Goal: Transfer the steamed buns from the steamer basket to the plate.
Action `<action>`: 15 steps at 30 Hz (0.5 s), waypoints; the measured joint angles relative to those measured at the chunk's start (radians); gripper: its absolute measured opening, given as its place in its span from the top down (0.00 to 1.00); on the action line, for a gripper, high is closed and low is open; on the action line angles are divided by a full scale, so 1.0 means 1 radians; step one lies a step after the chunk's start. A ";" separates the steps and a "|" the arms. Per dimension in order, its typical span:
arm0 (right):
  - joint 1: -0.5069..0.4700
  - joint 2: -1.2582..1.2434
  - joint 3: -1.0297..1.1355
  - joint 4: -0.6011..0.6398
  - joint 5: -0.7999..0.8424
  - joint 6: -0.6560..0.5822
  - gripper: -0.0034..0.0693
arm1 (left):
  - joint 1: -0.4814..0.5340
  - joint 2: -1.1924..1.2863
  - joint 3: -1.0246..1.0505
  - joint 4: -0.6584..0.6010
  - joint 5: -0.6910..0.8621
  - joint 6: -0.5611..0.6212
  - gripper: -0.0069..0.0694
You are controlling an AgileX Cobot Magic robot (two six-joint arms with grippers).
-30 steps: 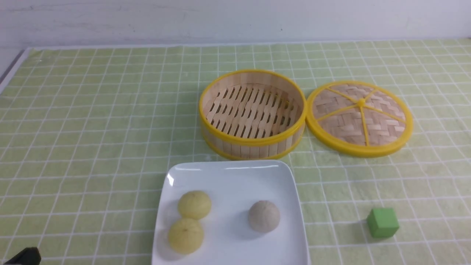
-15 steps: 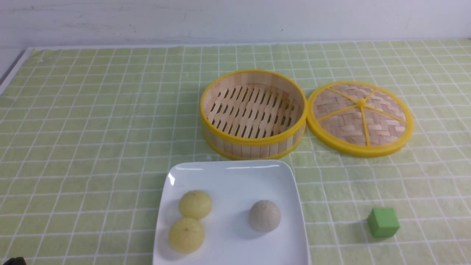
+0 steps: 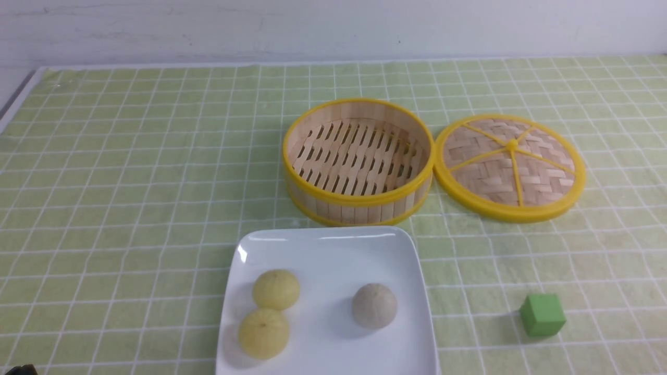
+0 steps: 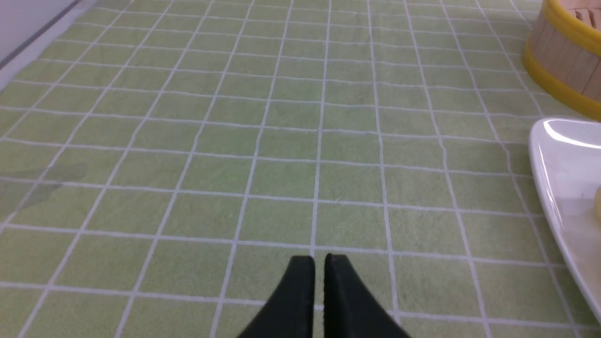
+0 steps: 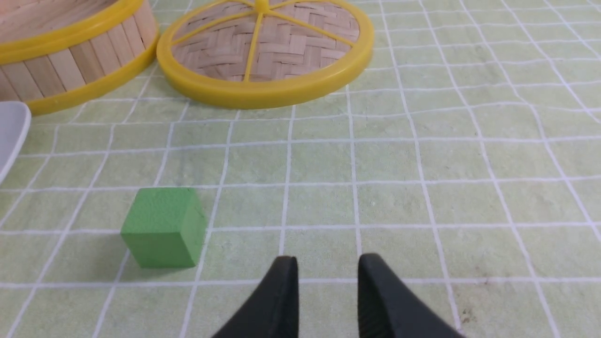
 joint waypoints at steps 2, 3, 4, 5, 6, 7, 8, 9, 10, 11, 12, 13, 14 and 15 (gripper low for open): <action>0.000 0.000 0.000 0.000 0.000 0.000 0.66 | 0.000 0.000 0.000 0.000 0.000 0.000 0.82; 0.000 0.000 0.000 0.000 0.000 0.000 0.66 | 0.000 0.000 0.000 0.000 0.000 0.000 0.82; 0.000 0.000 0.000 0.000 0.000 0.000 0.66 | 0.000 0.000 0.000 0.000 0.000 0.000 0.82; 0.000 0.000 0.000 0.000 0.000 0.000 0.65 | 0.000 0.000 0.000 0.000 0.000 0.000 0.81; 0.000 0.000 0.000 0.000 0.000 0.000 0.65 | 0.000 0.000 0.000 0.000 0.000 0.000 0.81; 0.000 0.000 0.000 0.000 0.000 0.000 0.65 | 0.000 0.000 0.000 0.000 0.000 0.000 0.81; 0.000 0.000 0.000 0.000 0.000 0.000 0.65 | 0.000 0.000 0.000 0.000 0.000 0.000 0.81; 0.000 0.000 0.000 0.000 0.000 0.000 0.65 | 0.000 0.000 0.000 0.000 0.000 0.000 0.81; 0.000 0.000 0.000 0.000 0.000 0.000 0.64 | 0.000 0.000 0.000 0.000 0.000 0.000 0.81; 0.000 0.000 0.000 0.000 0.000 0.000 0.64 | 0.000 0.000 0.000 0.000 0.000 0.000 0.81; 0.000 0.000 0.000 0.000 0.000 0.001 0.64 | 0.000 0.000 0.000 0.000 0.000 0.000 0.81; 0.000 0.000 0.000 0.000 0.000 0.001 0.64 | 0.000 0.000 0.000 0.000 0.000 0.000 0.81; 0.000 0.000 0.000 0.000 0.000 0.001 0.64 | 0.000 0.000 0.000 0.000 0.000 0.000 0.81; 0.000 0.000 0.000 0.000 0.000 0.001 0.64 | 0.000 0.000 0.000 0.000 0.000 0.000 0.81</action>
